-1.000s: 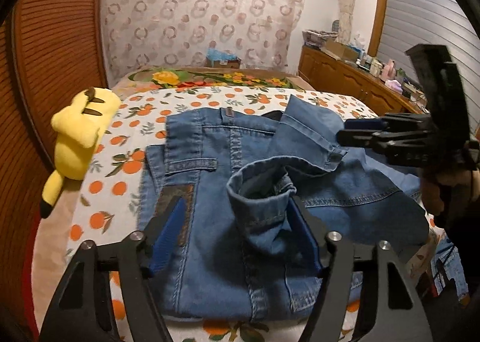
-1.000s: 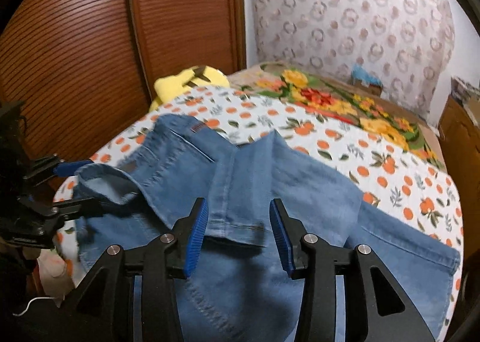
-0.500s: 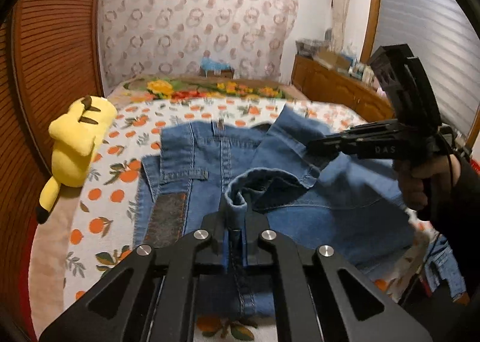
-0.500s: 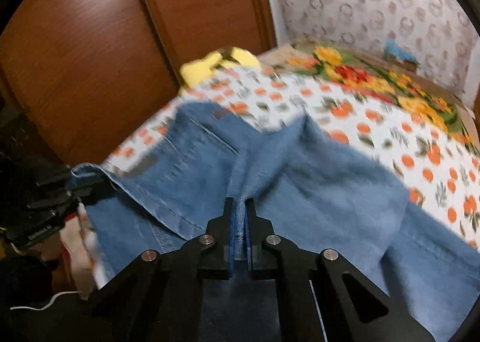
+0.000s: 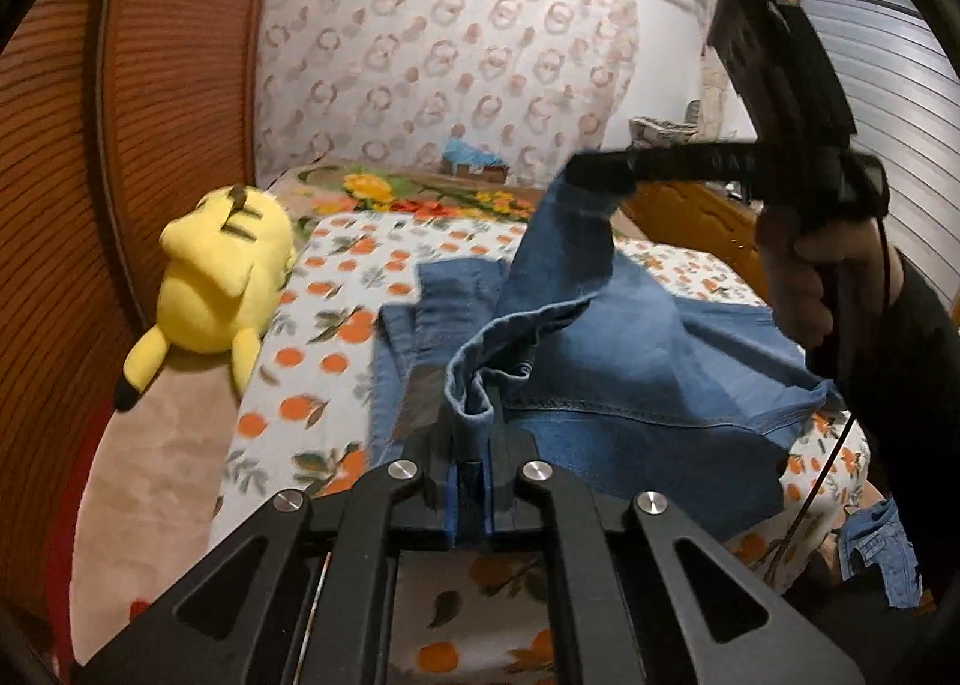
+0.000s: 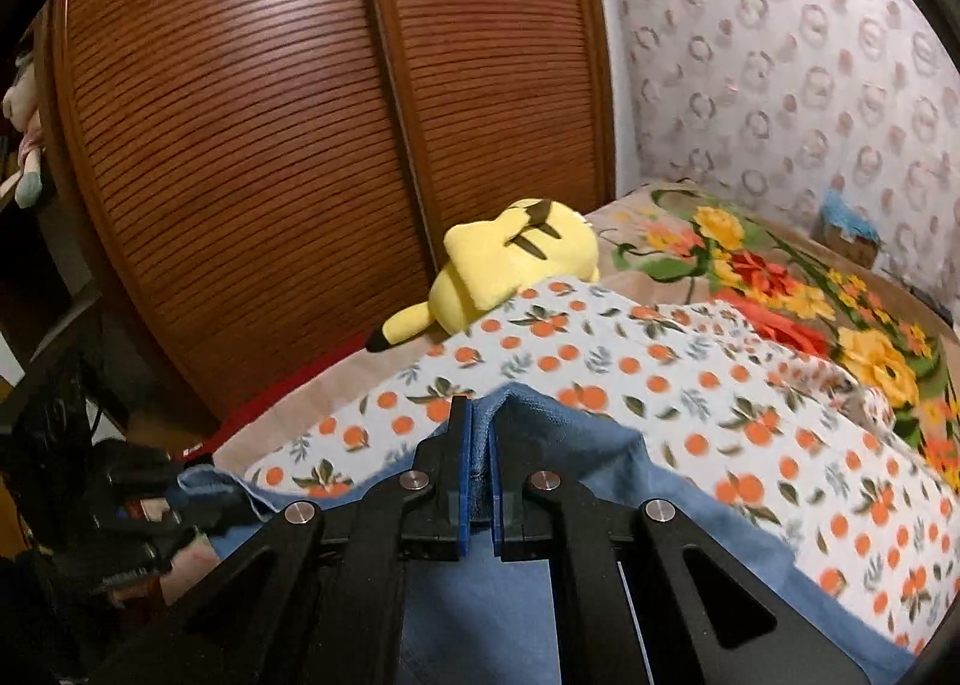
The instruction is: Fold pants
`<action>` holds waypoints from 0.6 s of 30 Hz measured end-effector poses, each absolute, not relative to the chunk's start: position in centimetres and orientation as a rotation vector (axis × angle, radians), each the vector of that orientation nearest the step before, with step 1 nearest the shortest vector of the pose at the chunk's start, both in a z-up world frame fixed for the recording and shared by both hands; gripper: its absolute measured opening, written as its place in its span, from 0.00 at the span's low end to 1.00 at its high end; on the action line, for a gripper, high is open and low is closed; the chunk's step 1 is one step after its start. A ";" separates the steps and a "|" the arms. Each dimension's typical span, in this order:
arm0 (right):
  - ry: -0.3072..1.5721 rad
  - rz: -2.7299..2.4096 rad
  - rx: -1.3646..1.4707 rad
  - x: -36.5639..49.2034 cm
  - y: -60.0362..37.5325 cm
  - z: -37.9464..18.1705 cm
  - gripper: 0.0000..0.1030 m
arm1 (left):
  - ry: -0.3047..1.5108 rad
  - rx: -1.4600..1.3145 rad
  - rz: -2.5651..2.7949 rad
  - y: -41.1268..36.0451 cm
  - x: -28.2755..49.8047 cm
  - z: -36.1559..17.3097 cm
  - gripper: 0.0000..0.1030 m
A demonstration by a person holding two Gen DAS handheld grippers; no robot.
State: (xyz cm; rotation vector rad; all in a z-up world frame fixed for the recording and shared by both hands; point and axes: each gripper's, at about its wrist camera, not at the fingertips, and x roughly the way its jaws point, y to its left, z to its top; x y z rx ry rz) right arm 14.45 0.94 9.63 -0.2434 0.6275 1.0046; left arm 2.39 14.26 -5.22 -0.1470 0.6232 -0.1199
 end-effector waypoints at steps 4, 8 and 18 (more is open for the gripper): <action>0.641 1.011 -0.285 15.5 4.2 8.1 0.04 | 0.665 -0.159 -0.104 15.1 2.7 -6.7 0.06; 0.667 0.987 -0.305 17.6 6.4 6.9 0.04 | 0.705 -0.159 -0.090 15.3 2.9 -7.7 0.13; 0.656 0.933 -0.268 17.8 6.5 7.1 0.42 | 0.707 -0.150 -0.060 16.1 2.5 -7.7 0.43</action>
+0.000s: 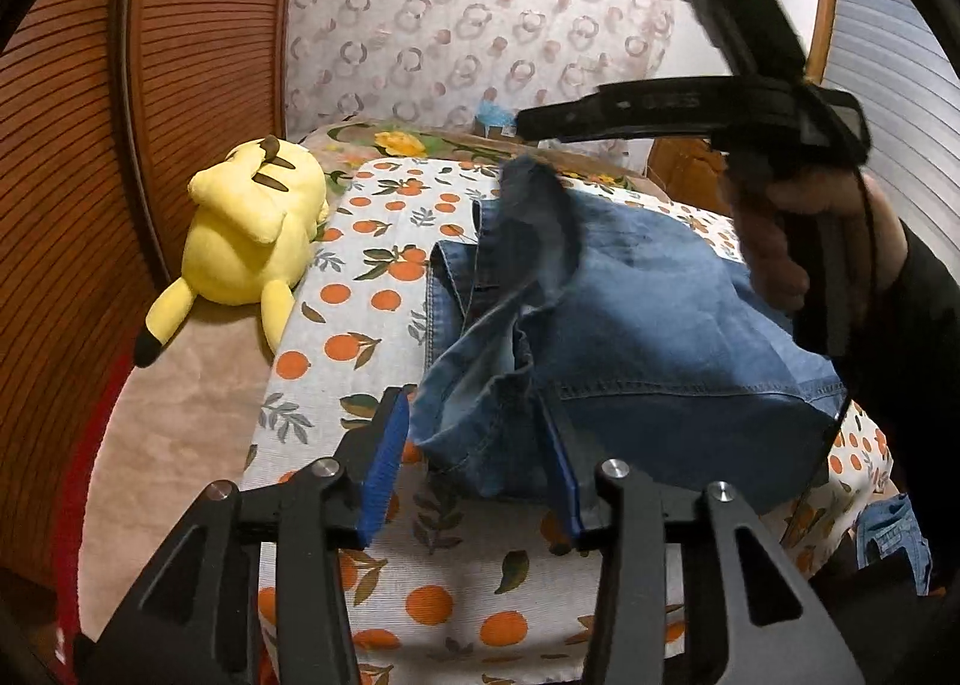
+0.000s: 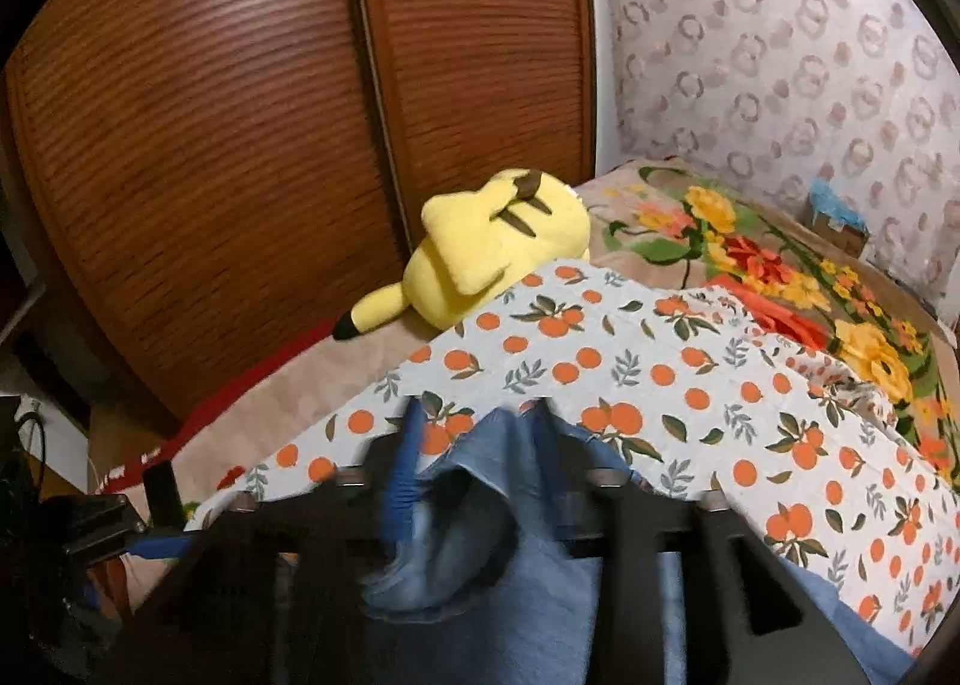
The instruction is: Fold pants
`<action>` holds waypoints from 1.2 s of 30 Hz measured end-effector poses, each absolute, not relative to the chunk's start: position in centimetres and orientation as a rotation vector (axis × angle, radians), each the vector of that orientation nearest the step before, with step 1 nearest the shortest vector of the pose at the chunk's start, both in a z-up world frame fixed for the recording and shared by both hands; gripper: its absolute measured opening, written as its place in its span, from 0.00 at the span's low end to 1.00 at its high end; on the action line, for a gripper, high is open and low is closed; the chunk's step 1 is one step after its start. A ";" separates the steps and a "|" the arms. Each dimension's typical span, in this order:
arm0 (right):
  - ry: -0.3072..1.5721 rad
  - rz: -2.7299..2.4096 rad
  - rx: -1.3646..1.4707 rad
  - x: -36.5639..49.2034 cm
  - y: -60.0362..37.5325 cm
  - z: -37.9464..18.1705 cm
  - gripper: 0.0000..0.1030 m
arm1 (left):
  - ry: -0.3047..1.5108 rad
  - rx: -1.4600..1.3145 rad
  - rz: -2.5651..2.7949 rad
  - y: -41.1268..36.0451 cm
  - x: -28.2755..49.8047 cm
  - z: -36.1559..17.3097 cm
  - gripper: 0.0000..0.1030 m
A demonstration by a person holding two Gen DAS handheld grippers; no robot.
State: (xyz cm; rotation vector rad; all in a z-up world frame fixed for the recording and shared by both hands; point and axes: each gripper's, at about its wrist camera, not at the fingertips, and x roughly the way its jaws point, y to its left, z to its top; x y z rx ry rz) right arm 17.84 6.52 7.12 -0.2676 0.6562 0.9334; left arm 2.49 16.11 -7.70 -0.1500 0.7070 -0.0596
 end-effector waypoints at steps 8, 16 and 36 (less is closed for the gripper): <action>0.612 0.890 -0.253 16.0 1.2 7.0 0.44 | 0.682 -0.138 -0.059 15.4 2.8 -7.0 0.43; 0.608 0.823 -0.243 12.6 -5.7 5.8 0.45 | 0.693 -0.124 -0.070 13.7 3.7 -7.1 0.43; 0.611 0.641 -0.155 5.3 -17.0 5.0 0.53 | 0.707 -0.022 -0.166 6.6 6.3 -6.4 0.43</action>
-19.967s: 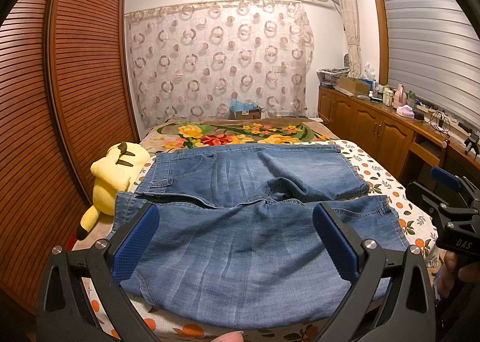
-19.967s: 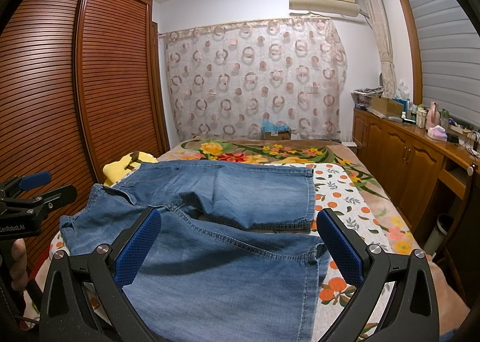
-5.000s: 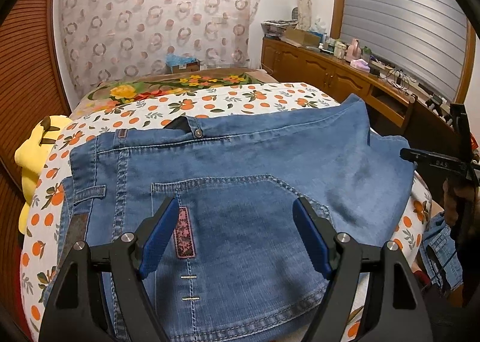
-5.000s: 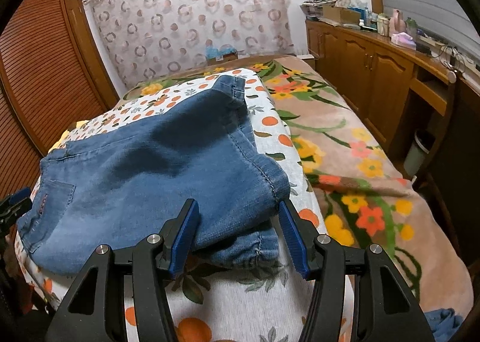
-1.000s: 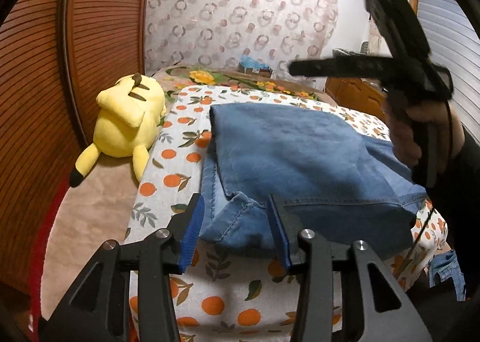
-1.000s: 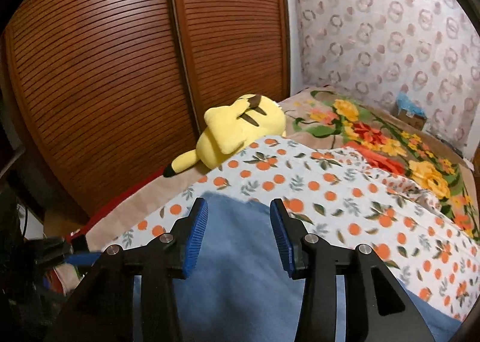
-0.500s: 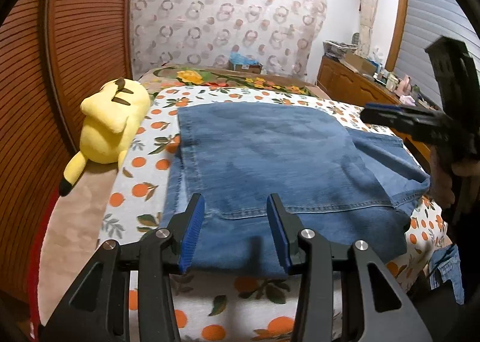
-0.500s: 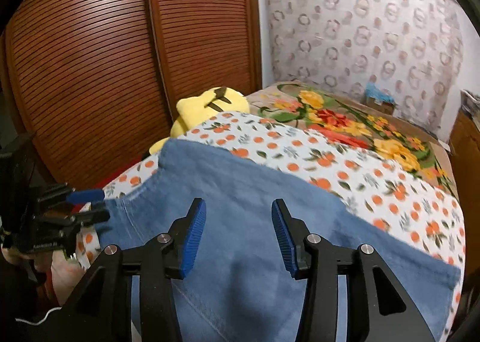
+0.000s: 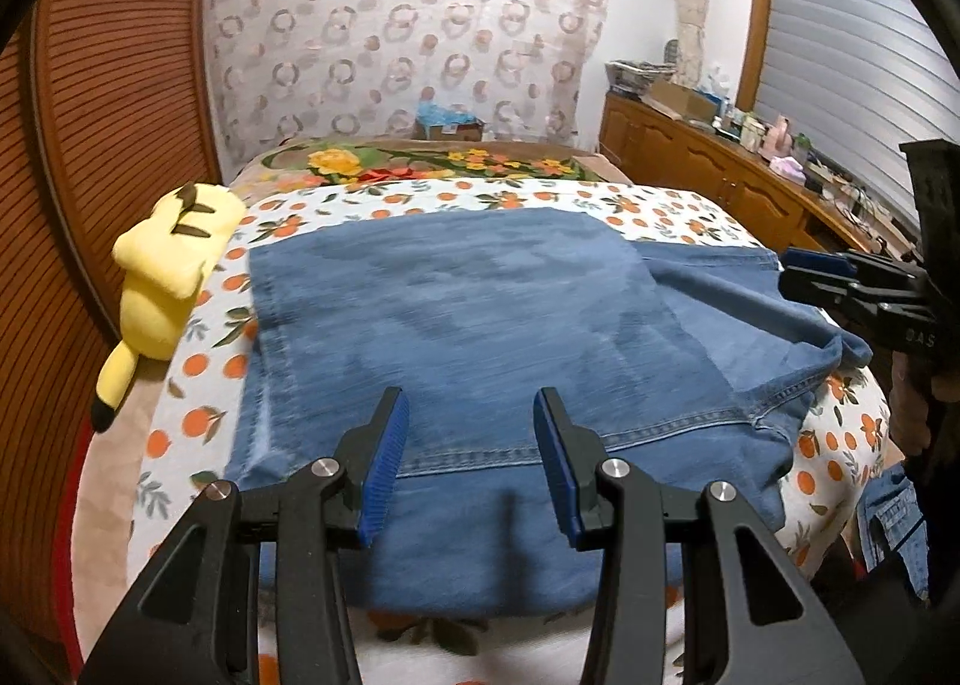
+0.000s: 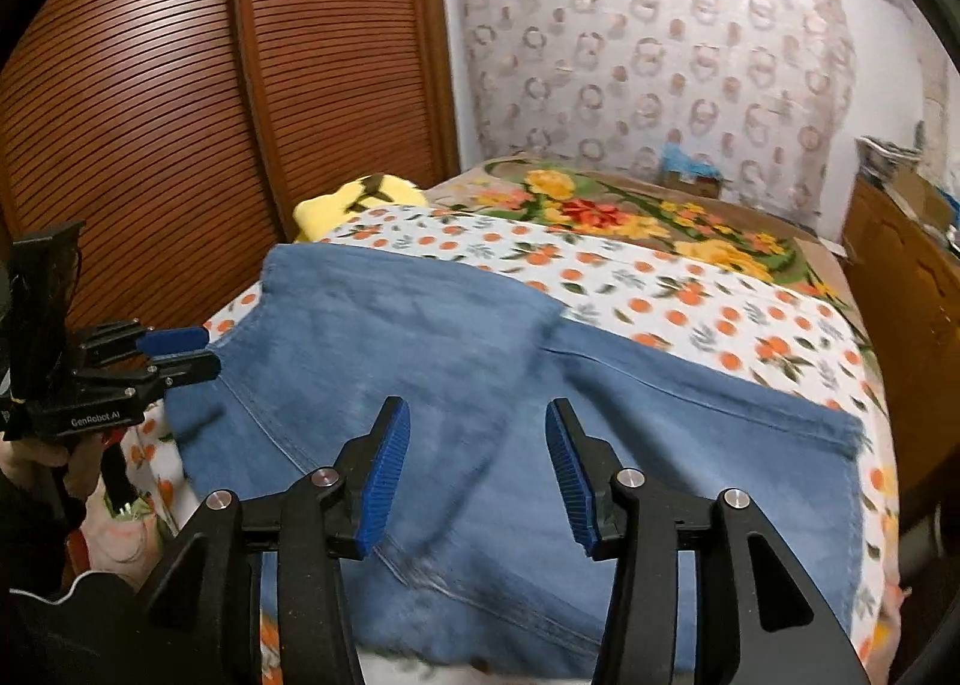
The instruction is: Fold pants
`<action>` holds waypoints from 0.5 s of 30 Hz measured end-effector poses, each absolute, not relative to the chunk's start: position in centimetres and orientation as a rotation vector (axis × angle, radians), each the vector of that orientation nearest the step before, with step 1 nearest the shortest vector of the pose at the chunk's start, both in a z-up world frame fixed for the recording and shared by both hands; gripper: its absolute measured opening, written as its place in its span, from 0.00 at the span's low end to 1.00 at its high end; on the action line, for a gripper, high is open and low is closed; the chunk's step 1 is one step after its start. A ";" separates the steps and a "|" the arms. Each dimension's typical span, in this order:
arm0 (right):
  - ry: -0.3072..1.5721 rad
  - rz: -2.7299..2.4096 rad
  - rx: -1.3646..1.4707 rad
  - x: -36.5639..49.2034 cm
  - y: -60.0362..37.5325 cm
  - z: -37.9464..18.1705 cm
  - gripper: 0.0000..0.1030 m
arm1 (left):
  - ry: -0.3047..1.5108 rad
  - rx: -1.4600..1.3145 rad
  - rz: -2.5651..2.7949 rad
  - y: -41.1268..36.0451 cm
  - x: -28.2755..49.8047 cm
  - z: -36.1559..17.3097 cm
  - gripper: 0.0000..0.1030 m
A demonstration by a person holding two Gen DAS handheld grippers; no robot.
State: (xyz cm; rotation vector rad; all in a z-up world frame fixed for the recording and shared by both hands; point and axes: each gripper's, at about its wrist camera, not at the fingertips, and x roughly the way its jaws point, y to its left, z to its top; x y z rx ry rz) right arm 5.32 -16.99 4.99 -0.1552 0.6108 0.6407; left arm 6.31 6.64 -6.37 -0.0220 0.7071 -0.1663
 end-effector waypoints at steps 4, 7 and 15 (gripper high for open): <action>0.602 0.607 -0.126 4.0 -18.9 5.2 0.55 | 0.705 -0.007 -0.186 5.2 6.8 -6.2 0.50; 0.598 0.580 -0.110 2.9 -20.4 5.0 0.56 | 0.700 -0.005 -0.218 4.1 7.1 -6.1 0.67; 0.603 0.506 -0.069 1.3 -23.7 4.6 0.58 | 0.688 -0.010 -0.302 0.8 8.0 -5.4 0.80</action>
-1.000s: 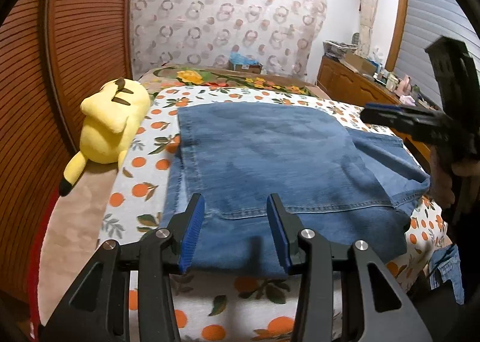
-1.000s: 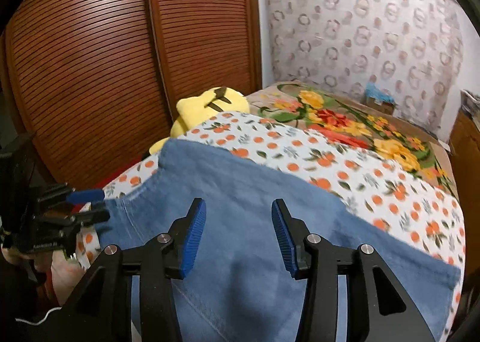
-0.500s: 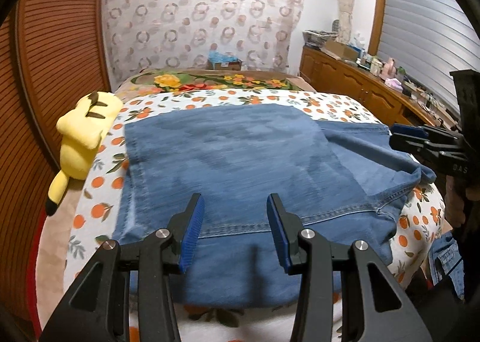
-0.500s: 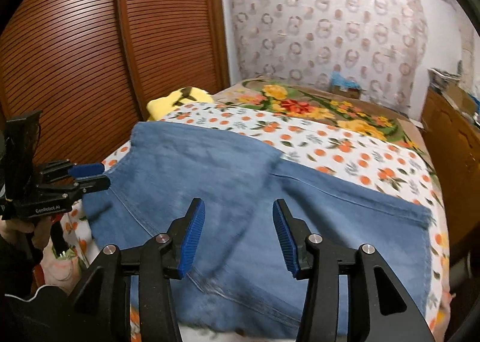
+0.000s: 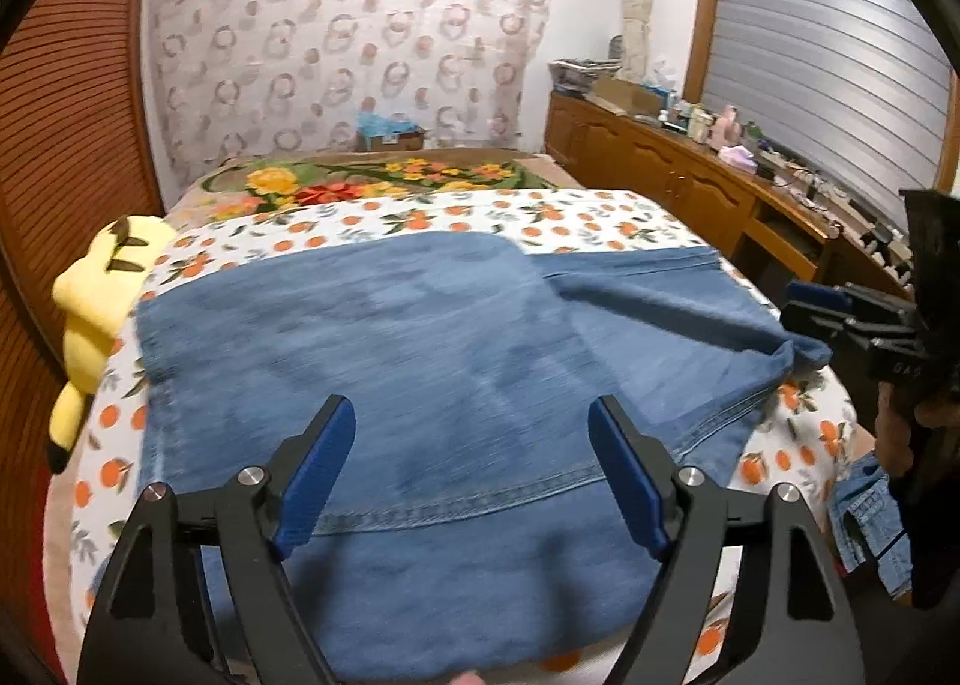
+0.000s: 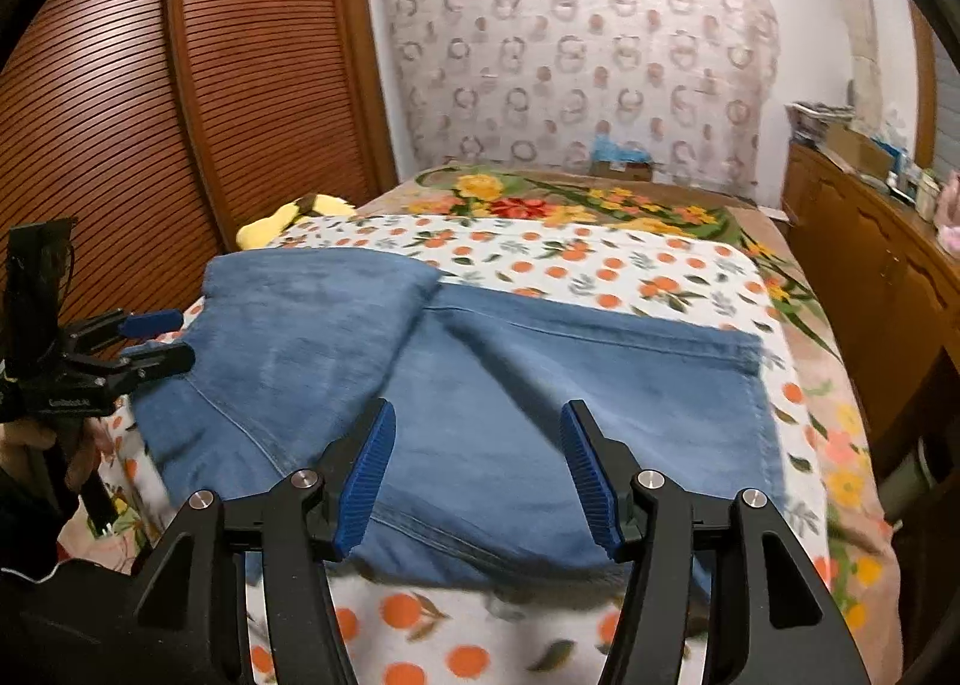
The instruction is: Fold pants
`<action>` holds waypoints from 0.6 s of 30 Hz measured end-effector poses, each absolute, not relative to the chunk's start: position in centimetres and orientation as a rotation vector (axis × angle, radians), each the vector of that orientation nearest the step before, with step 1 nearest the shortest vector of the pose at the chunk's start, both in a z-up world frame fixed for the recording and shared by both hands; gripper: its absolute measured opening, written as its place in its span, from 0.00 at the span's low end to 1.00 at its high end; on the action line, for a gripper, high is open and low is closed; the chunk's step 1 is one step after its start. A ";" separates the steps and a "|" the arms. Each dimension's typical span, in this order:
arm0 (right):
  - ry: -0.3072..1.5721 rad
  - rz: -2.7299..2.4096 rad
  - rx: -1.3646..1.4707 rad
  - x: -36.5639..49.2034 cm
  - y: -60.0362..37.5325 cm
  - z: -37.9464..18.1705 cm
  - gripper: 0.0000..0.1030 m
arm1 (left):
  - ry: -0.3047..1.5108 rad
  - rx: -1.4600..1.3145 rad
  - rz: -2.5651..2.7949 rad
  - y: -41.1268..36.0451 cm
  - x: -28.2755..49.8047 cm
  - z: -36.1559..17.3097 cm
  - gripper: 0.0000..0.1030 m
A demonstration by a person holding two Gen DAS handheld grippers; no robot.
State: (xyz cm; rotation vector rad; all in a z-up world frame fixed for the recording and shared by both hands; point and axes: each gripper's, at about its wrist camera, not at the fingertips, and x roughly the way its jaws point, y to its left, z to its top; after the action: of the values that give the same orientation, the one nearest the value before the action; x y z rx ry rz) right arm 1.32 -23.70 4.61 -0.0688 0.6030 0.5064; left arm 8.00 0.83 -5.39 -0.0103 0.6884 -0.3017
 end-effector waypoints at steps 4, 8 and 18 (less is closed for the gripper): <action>0.607 0.475 -0.051 0.5 -25.4 4.5 0.58 | 0.688 -0.001 -0.322 -0.9 8.7 -5.3 0.81; 0.617 0.436 -0.039 0.0 -27.2 4.1 0.59 | 0.699 0.013 -0.331 -2.3 9.2 -5.5 0.81; 0.636 0.320 0.004 -0.3 -32.3 3.5 0.59 | 0.750 0.056 -0.383 -5.7 10.1 -6.4 0.81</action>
State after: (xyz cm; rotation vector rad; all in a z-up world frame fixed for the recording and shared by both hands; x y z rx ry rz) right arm -0.28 -32.28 3.51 0.0044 0.6359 0.3201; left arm 10.10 -5.68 -6.38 0.0563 0.7501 -0.3832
